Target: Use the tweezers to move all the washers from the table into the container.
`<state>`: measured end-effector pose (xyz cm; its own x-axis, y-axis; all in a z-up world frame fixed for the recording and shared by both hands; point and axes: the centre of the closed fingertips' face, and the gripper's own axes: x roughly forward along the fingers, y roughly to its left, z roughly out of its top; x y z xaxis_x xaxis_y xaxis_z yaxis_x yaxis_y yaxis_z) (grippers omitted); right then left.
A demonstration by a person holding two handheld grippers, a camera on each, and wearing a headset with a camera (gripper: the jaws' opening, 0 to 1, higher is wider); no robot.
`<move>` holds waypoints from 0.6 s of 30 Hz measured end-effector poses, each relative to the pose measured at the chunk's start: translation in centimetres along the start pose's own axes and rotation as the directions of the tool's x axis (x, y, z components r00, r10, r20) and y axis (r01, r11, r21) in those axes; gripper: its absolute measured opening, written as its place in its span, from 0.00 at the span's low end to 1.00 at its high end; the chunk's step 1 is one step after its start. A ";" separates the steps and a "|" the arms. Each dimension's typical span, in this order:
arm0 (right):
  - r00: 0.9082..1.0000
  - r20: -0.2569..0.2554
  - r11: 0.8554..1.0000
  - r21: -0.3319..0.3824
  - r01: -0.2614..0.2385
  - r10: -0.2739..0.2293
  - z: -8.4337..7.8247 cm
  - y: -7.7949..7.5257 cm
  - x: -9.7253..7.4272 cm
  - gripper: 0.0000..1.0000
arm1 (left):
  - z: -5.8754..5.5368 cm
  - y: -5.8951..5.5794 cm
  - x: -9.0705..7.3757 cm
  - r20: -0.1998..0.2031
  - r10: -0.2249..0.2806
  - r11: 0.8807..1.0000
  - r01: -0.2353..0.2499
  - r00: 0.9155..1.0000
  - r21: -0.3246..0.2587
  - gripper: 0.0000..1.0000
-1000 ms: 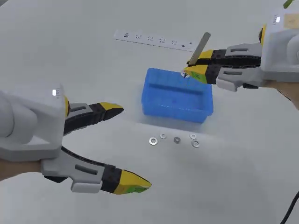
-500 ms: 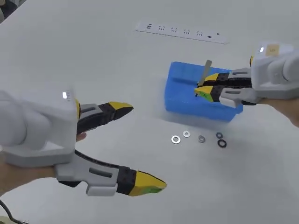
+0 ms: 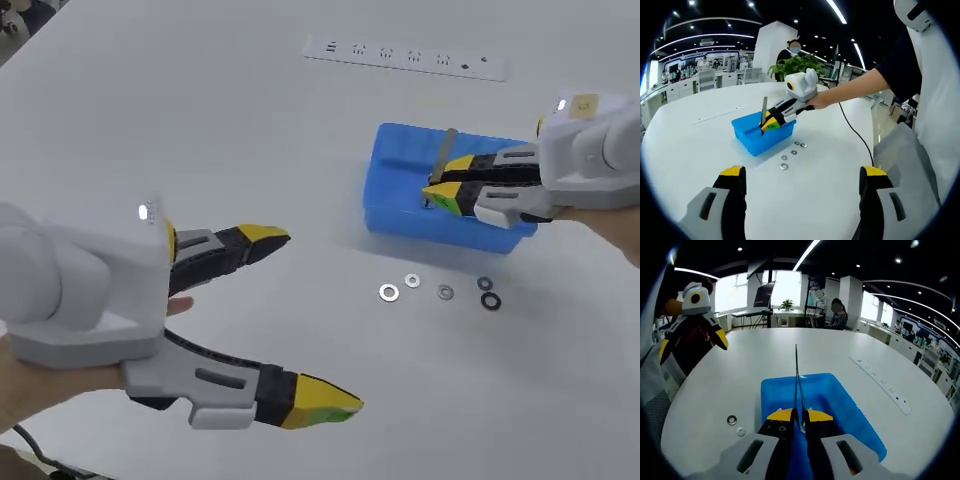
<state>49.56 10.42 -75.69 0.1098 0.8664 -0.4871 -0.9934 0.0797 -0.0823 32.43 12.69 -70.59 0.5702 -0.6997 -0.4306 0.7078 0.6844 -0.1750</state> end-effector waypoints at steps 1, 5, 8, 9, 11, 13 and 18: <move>1.000 -0.001 1.000 -0.007 0.000 0.000 0.0 0.1 0.0 0.09 | 0.1 0.0 0.0 0.002 0.001 1.000 -0.001 1.000 0.001 0.99; 1.000 0.000 1.000 -0.011 0.010 -0.010 0.3 0.0 -0.3 0.08 | 0.7 -0.1 0.2 0.010 0.002 1.000 -0.002 1.000 0.011 0.99; 1.000 0.007 1.000 -0.017 0.026 -0.026 0.9 -0.2 -0.8 0.08 | 1.5 0.2 0.5 0.024 0.007 1.000 -0.007 1.000 0.024 0.99; 1.000 0.006 0.999 -0.020 0.030 -0.030 1.0 -0.2 -0.9 0.08 | 1.9 0.4 0.6 0.031 0.009 1.000 -0.010 0.999 0.029 0.98; 0.999 0.002 0.999 -0.029 0.033 -0.033 1.2 -0.3 -1.1 0.08 | 3.4 1.5 1.3 0.067 0.035 0.999 -0.038 0.997 0.037 0.97; 0.999 -0.003 0.999 -0.040 0.037 -0.037 1.4 -0.3 -1.4 0.07 | 5.2 2.8 1.9 0.118 0.068 0.997 -0.073 0.991 0.040 0.95; 0.999 -0.022 0.997 -0.067 0.028 -0.030 1.5 0.0 -1.9 0.07 | 9.5 5.8 4.4 0.218 0.085 0.993 -0.099 0.972 0.057 0.81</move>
<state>49.32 9.56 -73.44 0.1402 0.8527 -0.5032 -0.9855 0.0710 -0.1543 43.00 11.61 -65.07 0.7053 -0.6671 -0.2400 0.6703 0.7377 -0.0809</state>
